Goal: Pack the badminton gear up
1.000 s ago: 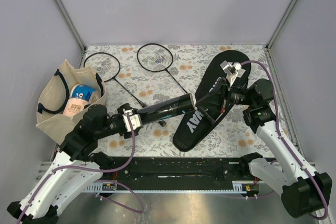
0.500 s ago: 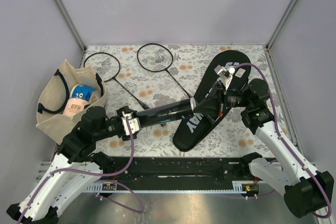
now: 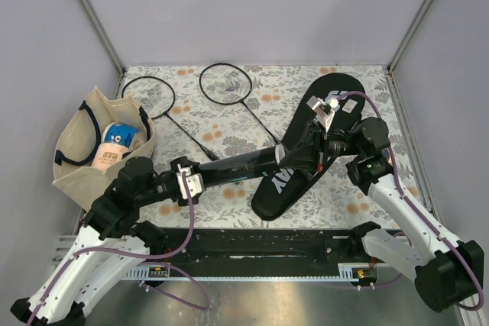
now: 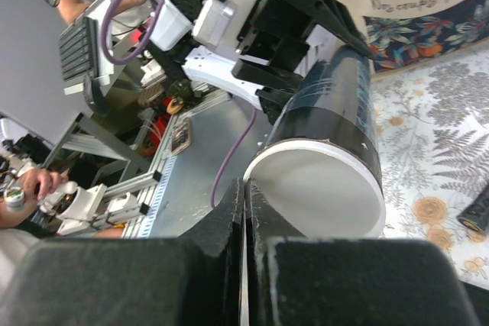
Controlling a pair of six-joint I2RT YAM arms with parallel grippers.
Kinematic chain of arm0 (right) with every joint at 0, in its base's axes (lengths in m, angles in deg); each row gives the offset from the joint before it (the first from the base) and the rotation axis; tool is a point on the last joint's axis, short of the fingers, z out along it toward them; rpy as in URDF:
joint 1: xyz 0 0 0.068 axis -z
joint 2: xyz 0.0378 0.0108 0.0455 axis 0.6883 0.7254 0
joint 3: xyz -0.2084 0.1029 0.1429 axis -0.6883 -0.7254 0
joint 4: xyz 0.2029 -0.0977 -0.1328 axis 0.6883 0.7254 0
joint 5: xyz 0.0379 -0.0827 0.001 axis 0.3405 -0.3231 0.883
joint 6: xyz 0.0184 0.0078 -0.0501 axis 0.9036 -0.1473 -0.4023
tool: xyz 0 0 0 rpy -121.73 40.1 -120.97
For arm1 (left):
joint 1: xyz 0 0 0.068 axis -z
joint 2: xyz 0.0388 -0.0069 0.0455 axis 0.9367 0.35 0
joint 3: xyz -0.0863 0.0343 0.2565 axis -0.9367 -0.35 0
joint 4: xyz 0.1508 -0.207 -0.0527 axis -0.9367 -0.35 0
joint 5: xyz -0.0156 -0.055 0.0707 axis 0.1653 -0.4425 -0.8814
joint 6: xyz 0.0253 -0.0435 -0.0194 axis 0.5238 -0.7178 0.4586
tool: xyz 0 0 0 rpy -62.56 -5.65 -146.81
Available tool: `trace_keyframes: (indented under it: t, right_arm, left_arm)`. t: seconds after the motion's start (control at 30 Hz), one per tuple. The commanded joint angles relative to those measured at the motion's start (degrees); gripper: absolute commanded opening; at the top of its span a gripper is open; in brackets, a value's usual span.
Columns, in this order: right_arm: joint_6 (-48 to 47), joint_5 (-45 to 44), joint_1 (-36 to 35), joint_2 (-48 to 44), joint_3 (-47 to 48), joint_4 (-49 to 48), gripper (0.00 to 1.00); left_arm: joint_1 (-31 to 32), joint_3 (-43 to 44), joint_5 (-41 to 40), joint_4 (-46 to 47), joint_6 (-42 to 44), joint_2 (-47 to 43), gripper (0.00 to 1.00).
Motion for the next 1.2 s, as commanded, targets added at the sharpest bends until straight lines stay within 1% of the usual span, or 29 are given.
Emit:
trace_keyframes:
  t: [0.0, 0.13, 0.27, 0.4, 0.53, 0.7, 0.77, 0.8, 0.93, 0.97, 1.0, 1.1, 1.17]
  right_arm:
    - [4.97, 3.91, -3.98, 1.13, -0.49, -5.6, 0.0]
    - [4.36, 3.92, -5.4, 1.75, -0.67, -2.53, 0.0]
    - [0.15, 3.56, -6.8, 2.63, 0.12, 4.32, 0.0]
    - [-0.39, 3.65, -7.95, 5.08, 1.09, 7.14, 0.0]
    - [-3.1, 2.6, -8.48, 6.85, 2.14, 12.41, 0.0]
    - [-3.38, 2.85, -9.62, 7.9, 2.49, 13.22, 0.0]
    - [-1.19, 3.56, -10.85, 8.43, 2.5, 9.72, 0.0]
    - [1.17, 4.08, -11.29, 8.78, 2.15, 5.87, 0.0]
    - [17.33, 5.32, -12.17, 9.75, 0.21, -16.44, 0.0]
    - [20.32, 5.23, -12.52, 10.45, 0.04, -20.76, 0.0]
    - [23.31, 5.06, -12.78, 11.15, -0.23, -23.15, 0.0]
    - [25.1, 4.44, -14.1, 13.35, -0.49, -25.72, 0.0]
    - [27.55, 4.0, -14.72, 15.1, -1.02, -30.18, 0.0]
  left_arm:
    - [0.09, -0.91, 4.1, 13.29, -0.92, -2.52, 0.15]
    - [0.09, -2.32, 4.98, 16.01, -0.57, -3.49, 0.15]
    - [0.09, -3.37, 5.86, 17.86, 0.92, -3.93, 0.13]
    - [0.09, -4.78, 6.3, 20.41, 1.8, -5.42, 0.13]
    - [0.01, -5.57, 5.95, 22.43, 1.8, -6.65, 0.13]
    - [0.09, -6.63, 7.18, 25.07, 1.28, -7.36, 0.12]
    - [0.09, -7.15, 7.44, 25.95, 1.37, -7.18, 0.12]
    - [0.01, -7.24, 7.53, 26.47, 1.28, -7.01, 0.12]
    - [0.01, -7.51, 8.58, 27.62, 1.02, -6.66, 0.12]
    - [0.01, -7.51, 9.02, 28.23, 0.58, -6.66, 0.12]
    - [0.01, -7.68, 9.46, 29.11, -0.04, -6.83, 0.12]
    - [0.18, -7.95, 11.56, 32.1, -2.49, -7.09, 0.12]
    - [0.01, -8.12, 12.62, 33.59, -3.9, -6.92, 0.12]
